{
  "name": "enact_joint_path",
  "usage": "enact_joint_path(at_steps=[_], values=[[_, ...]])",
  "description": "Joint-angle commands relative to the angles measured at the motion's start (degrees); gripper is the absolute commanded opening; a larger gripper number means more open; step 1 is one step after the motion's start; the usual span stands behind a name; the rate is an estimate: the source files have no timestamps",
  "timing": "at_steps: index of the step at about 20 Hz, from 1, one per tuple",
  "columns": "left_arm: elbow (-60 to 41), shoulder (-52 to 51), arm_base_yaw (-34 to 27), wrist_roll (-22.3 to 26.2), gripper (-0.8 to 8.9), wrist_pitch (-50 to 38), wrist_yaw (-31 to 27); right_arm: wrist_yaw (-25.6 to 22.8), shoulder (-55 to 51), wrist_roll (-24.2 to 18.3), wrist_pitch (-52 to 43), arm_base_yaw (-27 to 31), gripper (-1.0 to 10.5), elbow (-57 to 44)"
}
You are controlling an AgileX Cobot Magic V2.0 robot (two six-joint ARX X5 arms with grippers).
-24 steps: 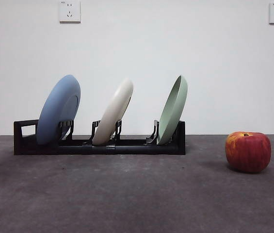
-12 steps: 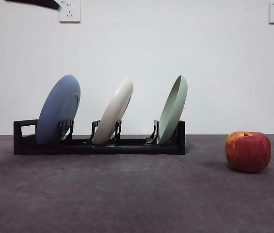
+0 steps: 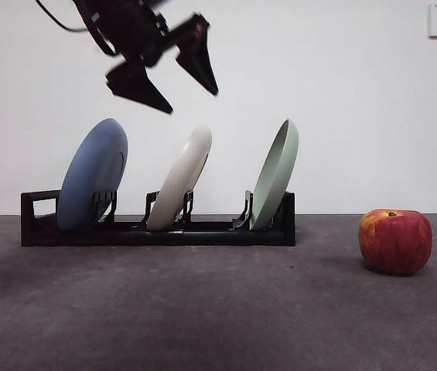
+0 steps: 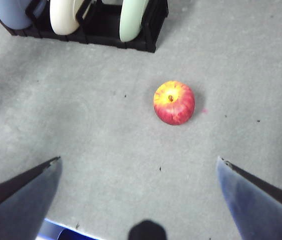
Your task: Take the yellow plate from the plate rack,put the plate on the table,take the apple from the table,put the apple in the plate
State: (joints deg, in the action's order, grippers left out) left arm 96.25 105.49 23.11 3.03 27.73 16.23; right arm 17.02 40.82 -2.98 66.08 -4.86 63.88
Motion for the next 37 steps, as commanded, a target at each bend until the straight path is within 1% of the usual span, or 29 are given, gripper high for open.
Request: enact_joint_path(at_steps=[1, 7, 8, 9, 12, 15, 16, 17, 18, 19, 22, 23, 24, 25, 30, 31, 32, 37], values=[[0.2, 2.5, 0.2, 0.7, 5.97, -1.8, 0.0, 0.2, 0.0, 0.0, 0.0, 0.0, 6.3, 0.2], [0.2, 5.8, 0.2, 0.7, 5.88, -3.6, 0.2, 0.2, 0.3, 0.0, 0.2, 0.0, 6.3, 0.2], [0.2, 6.1, 0.2, 0.7, 5.57, -3.8, 0.2, 0.2, 0.4, 0.0, 0.2, 0.0, 6.3, 0.2], [0.2, 6.5, 0.2, 0.7, 4.99, -3.8, 0.2, 0.2, 0.6, 0.0, 0.2, 0.0, 6.3, 0.2], [0.2, 7.2, 0.2, 0.7, 4.87, -3.8, 0.2, 0.2, 0.7, 0.0, 0.3, 0.0, 6.3, 0.2], [0.2, 7.2, 0.2, 0.7, 3.66, -4.2, 0.7, 0.2, 0.7, 0.0, 0.3, 0.0, 6.3, 0.2], [0.2, 7.2, 0.2, 0.7, 3.62, -4.2, 0.7, 0.2, 0.7, 0.0, 0.4, 0.0, 6.3, 0.2], [0.2, 7.2, 0.2, 0.7, 3.26, -4.2, 0.7, 0.2, 0.8, 0.0, 0.4, 0.0, 6.3, 0.2], [0.2, 7.2, 0.2, 0.7, 2.71, -4.3, 1.1, 0.2, 0.8, 0.0, 0.4, 0.0, 6.3, 0.2], [0.2, 7.2, 0.2, 0.7, 2.25, -4.3, 2.7, 0.2, 0.9, 0.2, 0.4, 0.0, 6.3, 0.2], [0.2, 7.2, 0.2, 0.7, 2.1, -4.4, 5.3, 0.2, 1.0, 0.4, 0.5, 0.0, 6.3, 0.2], [0.2, 7.2, 0.1, 0.7, 1.84, -4.3, 5.3, 0.2, 1.0, 0.5, 0.5, 0.0, 6.3, 0.2], [0.2, 7.2, 0.1, 0.7, 1.2, -4.3, 5.2, 0.2, 1.0, 0.5, 0.5, 0.0, 6.3, 0.2], [0.2, 7.2, 0.1, 0.7, 0.85, -4.2, 5.2, 0.2, 1.0, 0.6, 0.7, 0.0, 6.3, 0.2], [0.2, 7.2, 0.1, 0.7, 0.77, -4.1, 5.4, 0.2, 1.0, 0.6, 1.5, 0.0, 6.3, 0.2], [0.2, 7.2, 0.1, 0.6, 0.23, -4.1, 6.0, 0.2, 1.0, 0.6, 1.5, 0.0, 6.3, 0.2], [0.2, 7.2, 0.1, 0.5, -0.12, -4.1, 6.7, 0.2, 1.0, 0.6, 1.5, 0.0, 6.3, 0.2], [0.2, 7.1, 0.0, -0.5, -0.08, -3.3, 7.0, 0.2, 1.0, 0.6, 1.5, 0.0, 6.3, 0.2]])
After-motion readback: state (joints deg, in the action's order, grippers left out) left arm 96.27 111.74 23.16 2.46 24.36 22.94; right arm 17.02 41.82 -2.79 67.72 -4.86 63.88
